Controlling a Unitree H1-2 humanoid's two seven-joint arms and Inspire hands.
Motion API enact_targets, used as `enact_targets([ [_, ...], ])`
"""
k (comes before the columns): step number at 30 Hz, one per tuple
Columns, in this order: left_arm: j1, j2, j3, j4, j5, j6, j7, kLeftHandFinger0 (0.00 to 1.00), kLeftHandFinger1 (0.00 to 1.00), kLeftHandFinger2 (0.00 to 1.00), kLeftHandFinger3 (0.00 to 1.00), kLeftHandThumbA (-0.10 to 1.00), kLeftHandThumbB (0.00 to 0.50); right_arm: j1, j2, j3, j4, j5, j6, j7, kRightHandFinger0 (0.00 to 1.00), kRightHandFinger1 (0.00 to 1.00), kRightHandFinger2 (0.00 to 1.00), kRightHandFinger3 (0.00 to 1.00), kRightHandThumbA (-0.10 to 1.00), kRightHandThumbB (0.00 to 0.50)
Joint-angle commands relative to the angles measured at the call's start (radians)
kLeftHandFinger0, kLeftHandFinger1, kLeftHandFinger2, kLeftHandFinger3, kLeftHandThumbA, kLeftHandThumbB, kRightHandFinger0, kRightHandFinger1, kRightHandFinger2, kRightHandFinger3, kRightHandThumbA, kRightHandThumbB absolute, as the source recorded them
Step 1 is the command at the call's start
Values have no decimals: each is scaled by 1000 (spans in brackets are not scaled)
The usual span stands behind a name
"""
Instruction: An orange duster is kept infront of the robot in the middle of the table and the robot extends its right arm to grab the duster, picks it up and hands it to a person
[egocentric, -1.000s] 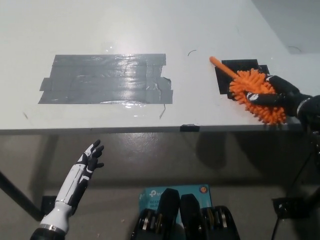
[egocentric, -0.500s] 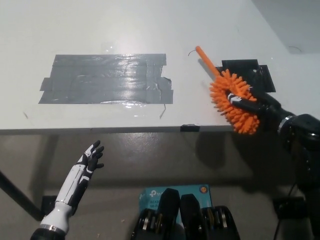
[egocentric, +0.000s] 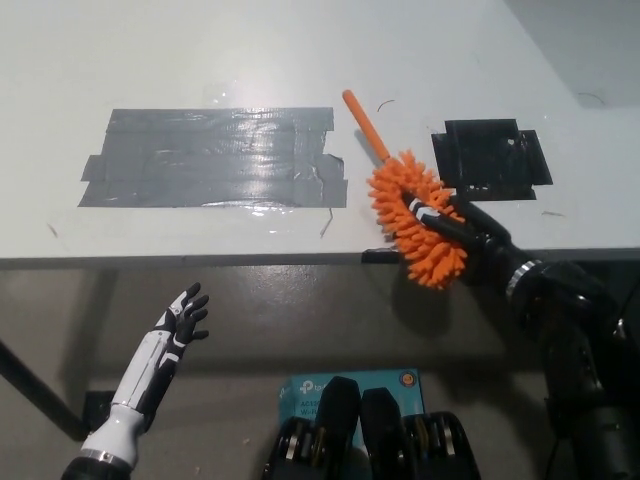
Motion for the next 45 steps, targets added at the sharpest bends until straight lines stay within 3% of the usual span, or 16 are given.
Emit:
enact_targets([
  [1,-40,26,-2,-50,-3,-41,-23,856,934,975,1000,1000,102,-66,74,-23,-105,500,46,-37,0,315,671,1000,-100,124],
  [5,-39,28,-3,-47,-3,-46,-24,855,935,976,1000,999,95,-66,95,-48,-87,511,46,-43,0,324,661,1000,-100,145],
  [15,-40,28,-4,-49,-3,-37,-27,852,933,976,1000,984,99,-62,95,-47,-82,553,46,-48,0,326,622,1000,-100,132],
  [20,-40,28,-4,-53,-2,-31,-27,851,932,974,1000,984,103,-70,84,-47,-77,576,46,-37,0,333,614,942,-100,123],
  [34,-45,31,-5,-48,-7,-27,-35,843,922,965,1000,968,107,-82,62,-33,-65,631,46,-92,0,321,627,980,-100,117],
  [45,-48,34,-5,-54,0,-20,-42,834,910,957,1000,971,121,-94,53,-18,-37,644,46,-76,0,304,603,937,-100,138],
])
